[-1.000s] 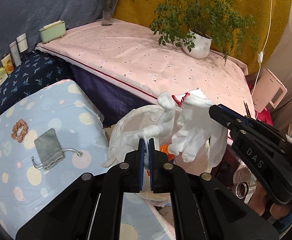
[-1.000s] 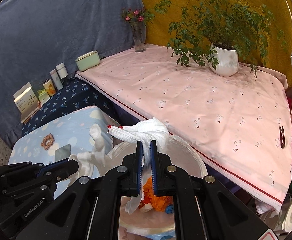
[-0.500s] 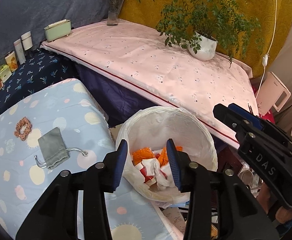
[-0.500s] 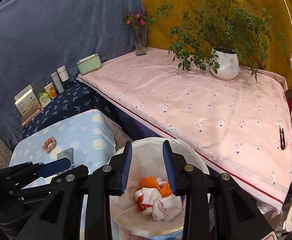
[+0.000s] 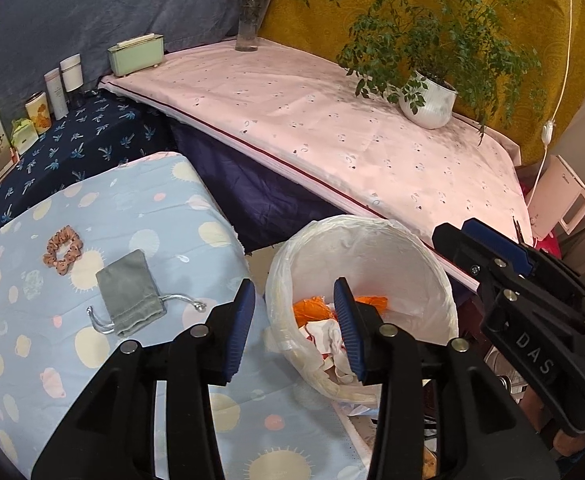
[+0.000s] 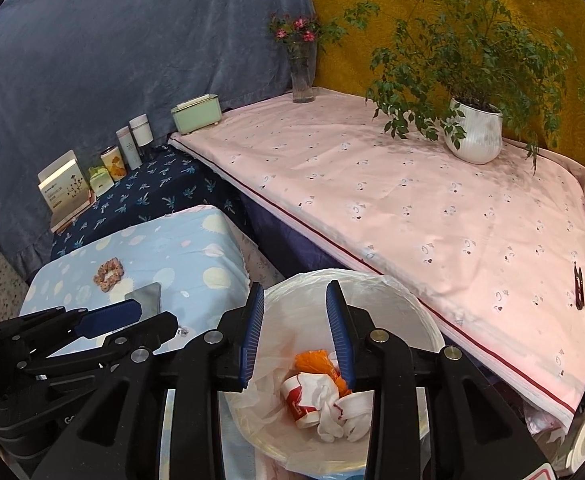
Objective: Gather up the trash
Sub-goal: 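Move both tools back to the scrunchie and grey pouch on the table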
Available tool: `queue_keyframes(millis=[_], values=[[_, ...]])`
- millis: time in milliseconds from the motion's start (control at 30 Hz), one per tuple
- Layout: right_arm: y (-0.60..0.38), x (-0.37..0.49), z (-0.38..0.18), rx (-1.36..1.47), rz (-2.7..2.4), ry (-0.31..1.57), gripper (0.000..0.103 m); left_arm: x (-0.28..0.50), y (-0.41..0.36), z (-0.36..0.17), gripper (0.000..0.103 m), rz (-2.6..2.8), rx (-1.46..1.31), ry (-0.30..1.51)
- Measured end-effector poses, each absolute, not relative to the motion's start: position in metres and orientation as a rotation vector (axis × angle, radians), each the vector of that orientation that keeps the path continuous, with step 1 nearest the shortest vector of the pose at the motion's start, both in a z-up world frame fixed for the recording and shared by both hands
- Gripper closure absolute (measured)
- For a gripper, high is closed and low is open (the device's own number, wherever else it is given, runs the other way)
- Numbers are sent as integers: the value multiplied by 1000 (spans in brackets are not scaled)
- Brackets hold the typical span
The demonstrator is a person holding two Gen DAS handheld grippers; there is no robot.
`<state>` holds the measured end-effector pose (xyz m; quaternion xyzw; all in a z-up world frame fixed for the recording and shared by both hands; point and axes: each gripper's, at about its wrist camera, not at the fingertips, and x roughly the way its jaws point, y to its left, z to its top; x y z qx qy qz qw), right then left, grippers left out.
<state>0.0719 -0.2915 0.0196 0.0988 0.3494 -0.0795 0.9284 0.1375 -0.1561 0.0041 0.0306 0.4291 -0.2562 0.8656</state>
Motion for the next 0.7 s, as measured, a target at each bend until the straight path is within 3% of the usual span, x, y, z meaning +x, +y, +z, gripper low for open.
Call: queue_keyframes(millis=[600,700], values=[[-242,104,1,147,-83,779,70,161,-104,-14,64,-431,33,911],[-230,111,-4,135,-67,794,66,169,-88,-21,64,-402,19,919]])
